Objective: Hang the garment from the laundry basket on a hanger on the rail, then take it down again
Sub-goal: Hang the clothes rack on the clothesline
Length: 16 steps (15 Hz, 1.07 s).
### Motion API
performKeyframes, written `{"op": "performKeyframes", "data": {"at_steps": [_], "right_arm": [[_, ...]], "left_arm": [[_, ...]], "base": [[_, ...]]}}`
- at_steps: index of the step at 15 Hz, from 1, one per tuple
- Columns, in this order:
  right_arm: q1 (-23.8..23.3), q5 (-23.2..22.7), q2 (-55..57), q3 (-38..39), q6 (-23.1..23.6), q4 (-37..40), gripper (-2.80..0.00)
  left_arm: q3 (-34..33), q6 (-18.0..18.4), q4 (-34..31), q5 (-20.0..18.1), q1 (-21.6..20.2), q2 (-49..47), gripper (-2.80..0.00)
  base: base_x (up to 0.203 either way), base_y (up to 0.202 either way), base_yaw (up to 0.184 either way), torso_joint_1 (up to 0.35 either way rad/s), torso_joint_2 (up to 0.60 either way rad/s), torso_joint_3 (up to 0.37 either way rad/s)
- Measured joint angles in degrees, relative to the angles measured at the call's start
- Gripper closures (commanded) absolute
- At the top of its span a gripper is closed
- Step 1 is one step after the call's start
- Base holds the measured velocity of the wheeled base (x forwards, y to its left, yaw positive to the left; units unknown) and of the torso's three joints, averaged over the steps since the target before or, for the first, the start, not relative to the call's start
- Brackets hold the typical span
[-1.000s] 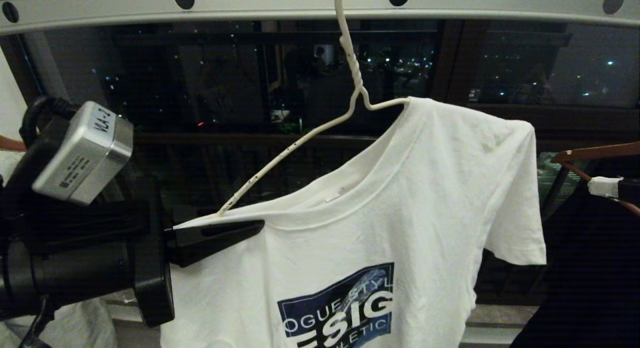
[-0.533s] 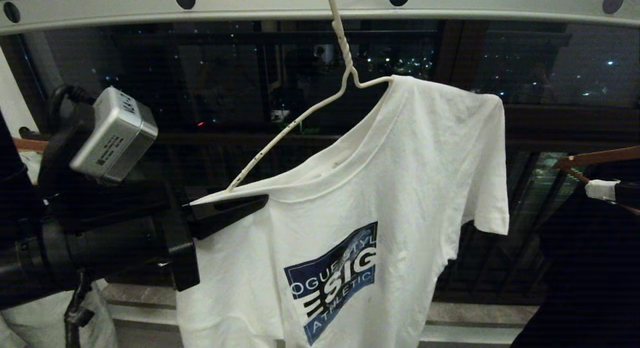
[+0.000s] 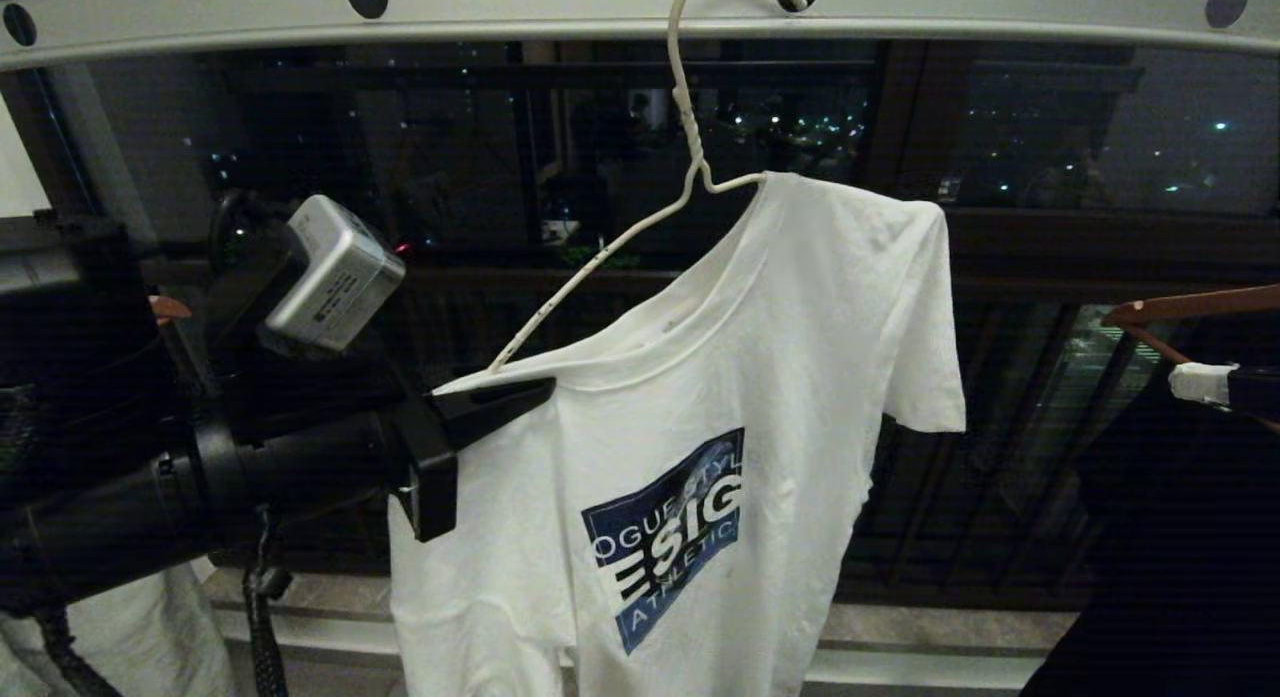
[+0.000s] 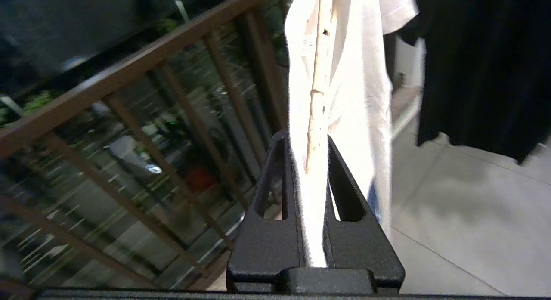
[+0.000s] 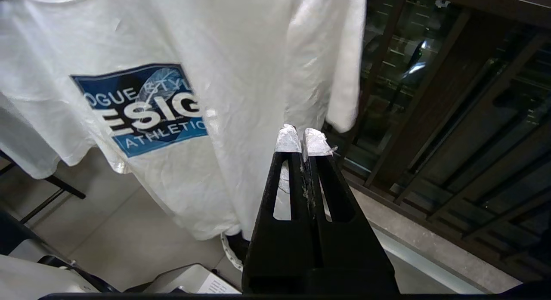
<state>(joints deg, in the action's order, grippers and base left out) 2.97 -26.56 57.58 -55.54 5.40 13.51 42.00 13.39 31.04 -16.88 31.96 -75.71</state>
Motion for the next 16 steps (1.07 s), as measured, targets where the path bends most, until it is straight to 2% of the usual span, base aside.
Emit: {"op": "performKeyframes", "data": {"at_steps": [7,12,16], "right_arm": [[0.0,0.0,-0.1,0.1,0.0,0.0,0.0],[0.1,-0.1,-0.1,0.4,0.1,-0.1,0.0],[0.2,-0.1,-0.1,0.5,0.1,-0.3,0.0]], "left_arm": [[-0.2,0.1,5.2,2.4,0.0,-2.9,0.0],[-0.3,0.3,5.3,3.0,0.5,-4.6,0.0],[-0.3,0.3,5.3,6.4,2.6,-5.6,0.0]], "base": [[0.0,0.0,0.0,0.0,0.0,0.0],[0.0,0.0,0.0,0.0,0.0,0.0],[0.0,0.0,0.0,0.0,0.0,0.0]]}}
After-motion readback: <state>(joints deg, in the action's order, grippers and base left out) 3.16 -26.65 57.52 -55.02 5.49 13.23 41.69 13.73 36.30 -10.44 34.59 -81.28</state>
